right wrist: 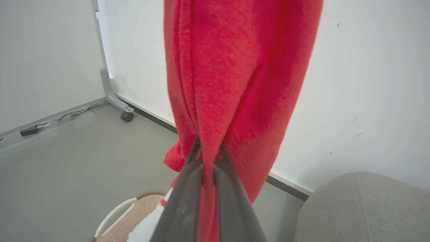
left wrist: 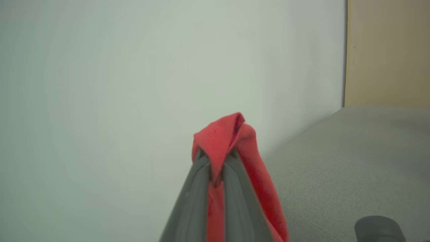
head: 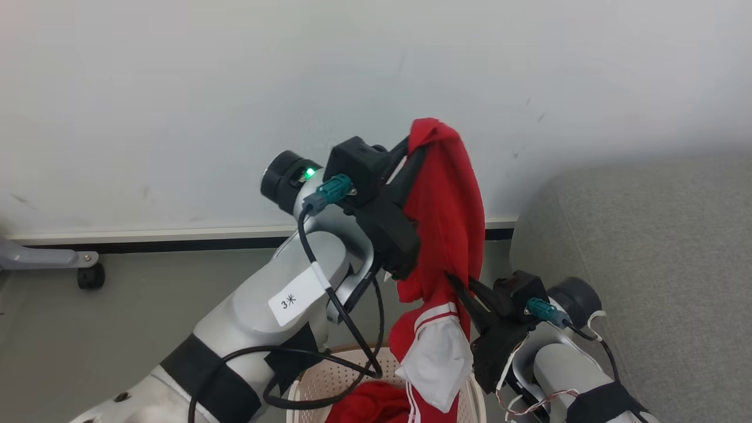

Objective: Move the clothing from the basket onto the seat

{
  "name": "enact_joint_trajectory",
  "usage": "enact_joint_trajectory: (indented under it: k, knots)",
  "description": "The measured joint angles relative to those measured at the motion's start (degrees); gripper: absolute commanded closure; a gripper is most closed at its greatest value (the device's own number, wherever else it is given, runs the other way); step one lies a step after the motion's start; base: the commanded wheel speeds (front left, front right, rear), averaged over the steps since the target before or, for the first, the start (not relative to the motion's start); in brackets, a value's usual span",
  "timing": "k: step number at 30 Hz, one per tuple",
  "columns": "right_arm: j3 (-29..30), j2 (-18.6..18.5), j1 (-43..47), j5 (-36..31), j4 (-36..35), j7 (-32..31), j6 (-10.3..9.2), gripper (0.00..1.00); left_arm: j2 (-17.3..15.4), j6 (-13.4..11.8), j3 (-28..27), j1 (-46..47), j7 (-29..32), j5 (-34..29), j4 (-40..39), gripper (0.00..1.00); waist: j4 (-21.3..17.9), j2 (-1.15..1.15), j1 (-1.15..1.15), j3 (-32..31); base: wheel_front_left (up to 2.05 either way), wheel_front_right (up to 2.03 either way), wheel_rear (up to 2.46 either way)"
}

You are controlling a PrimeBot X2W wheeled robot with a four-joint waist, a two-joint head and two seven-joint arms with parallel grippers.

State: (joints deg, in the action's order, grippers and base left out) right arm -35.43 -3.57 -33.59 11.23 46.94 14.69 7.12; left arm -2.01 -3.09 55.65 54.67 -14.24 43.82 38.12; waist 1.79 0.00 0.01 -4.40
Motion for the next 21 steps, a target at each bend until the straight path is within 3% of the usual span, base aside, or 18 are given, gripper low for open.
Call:
enact_joint_trajectory:
  k: [1,2,4,5,7,8,21]
  knots:
    - [0.1,0.0,0.0,0.3,0.0,0.0,0.0,1.0,0.0,0.0,-0.3,-0.3,0.0,0.0,0.6,1.0,-0.2,0.0,0.0,0.1,0.0,0.0,0.0]
    - [0.0,0.0,-0.1,0.6,-0.1,0.0,0.01,1.0,-0.2,0.0,-0.7,-0.8,0.0,0.1,1.0,0.78,-0.4,0.0,0.0,0.1,0.0,0.0,0.0]
    - [0.0,-0.1,-0.5,1.0,-0.4,0.0,0.01,1.0,-0.6,0.0,-1.1,-1.8,0.0,1.2,1.7,0.51,-0.9,0.0,0.0,0.2,0.0,0.0,0.0]
    - [0.0,-0.3,-0.9,1.0,-0.6,0.0,0.01,1.0,-0.8,-0.3,-1.3,-2.5,0.0,1.6,2.1,0.22,-1.2,0.0,0.0,0.2,0.0,0.0,0.0]
    - [0.1,-1.3,-1.3,1.1,-1.6,0.0,0.01,1.0,-1.4,-0.4,-1.6,-3.9,0.0,2.1,2.8,0.12,-2.0,0.0,0.0,0.3,0.0,0.0,0.0]
    - [0.2,-2.1,-1.4,1.4,-2.0,0.0,0.01,1.0,-1.6,-0.4,-2.0,-4.8,0.0,2.4,2.9,0.0,-2.4,0.0,0.0,0.3,0.0,0.0,0.0]
    - [4.6,-11.3,-1.0,3.4,-8.7,0.0,0.01,1.0,-2.5,0.1,-2.2,-15.3,0.0,3.1,2.5,0.0,-8.8,0.0,0.0,0.1,0.0,0.0,0.0]
